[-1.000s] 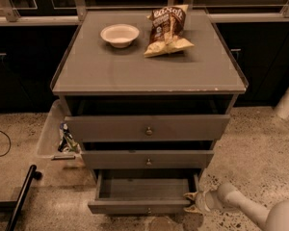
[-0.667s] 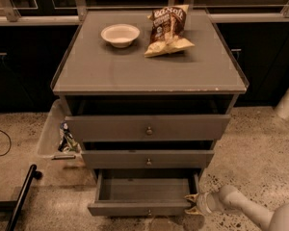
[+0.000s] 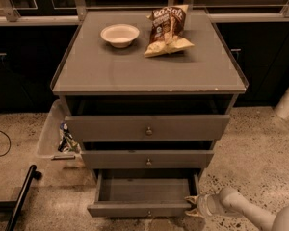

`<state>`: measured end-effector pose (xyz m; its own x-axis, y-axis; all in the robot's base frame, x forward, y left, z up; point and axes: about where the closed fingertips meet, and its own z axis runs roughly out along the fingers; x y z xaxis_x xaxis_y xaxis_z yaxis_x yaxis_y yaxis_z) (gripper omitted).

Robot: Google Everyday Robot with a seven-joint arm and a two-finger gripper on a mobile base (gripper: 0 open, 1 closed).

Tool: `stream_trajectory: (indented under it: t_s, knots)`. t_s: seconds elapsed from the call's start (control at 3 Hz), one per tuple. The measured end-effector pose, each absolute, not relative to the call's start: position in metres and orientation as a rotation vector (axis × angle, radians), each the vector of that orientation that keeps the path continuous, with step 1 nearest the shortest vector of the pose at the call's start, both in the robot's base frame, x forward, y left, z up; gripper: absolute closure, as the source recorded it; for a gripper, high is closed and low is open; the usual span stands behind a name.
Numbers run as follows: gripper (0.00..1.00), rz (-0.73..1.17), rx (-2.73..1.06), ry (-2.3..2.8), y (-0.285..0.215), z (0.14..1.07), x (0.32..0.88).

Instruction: Open bottom drawer

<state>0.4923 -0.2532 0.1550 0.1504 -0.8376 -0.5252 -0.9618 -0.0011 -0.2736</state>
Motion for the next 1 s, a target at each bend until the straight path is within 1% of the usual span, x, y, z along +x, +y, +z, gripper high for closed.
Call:
stream_trajectory:
  t_s: [0.67, 1.0]
  knots:
    - [0.36, 0.283, -1.864, 1.712, -0.253, 0.155, 0.492]
    - [0.32, 0.311, -1.873, 1.690, -0.255, 0.151, 0.479]
